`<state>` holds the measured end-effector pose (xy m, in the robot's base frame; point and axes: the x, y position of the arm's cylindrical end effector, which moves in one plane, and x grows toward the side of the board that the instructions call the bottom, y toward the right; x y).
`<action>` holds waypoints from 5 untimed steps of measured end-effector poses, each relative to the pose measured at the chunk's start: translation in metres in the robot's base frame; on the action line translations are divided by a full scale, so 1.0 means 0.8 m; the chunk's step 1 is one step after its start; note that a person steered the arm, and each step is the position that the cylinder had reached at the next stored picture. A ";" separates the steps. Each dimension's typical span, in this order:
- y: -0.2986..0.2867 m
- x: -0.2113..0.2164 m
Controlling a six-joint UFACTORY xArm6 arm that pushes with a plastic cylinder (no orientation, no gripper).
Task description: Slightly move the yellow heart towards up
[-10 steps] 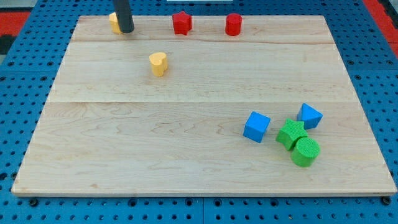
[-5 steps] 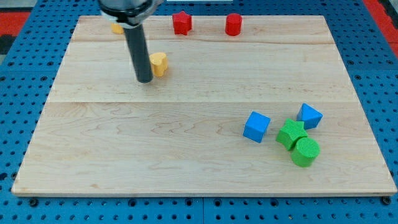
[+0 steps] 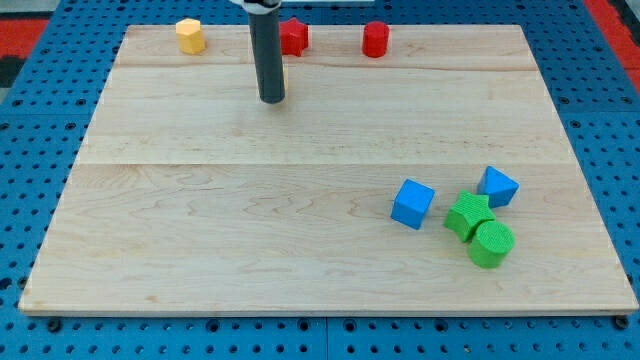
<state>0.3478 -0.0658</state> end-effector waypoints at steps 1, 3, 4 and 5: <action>-0.038 0.006; 0.089 0.031; 0.250 0.033; 0.371 0.068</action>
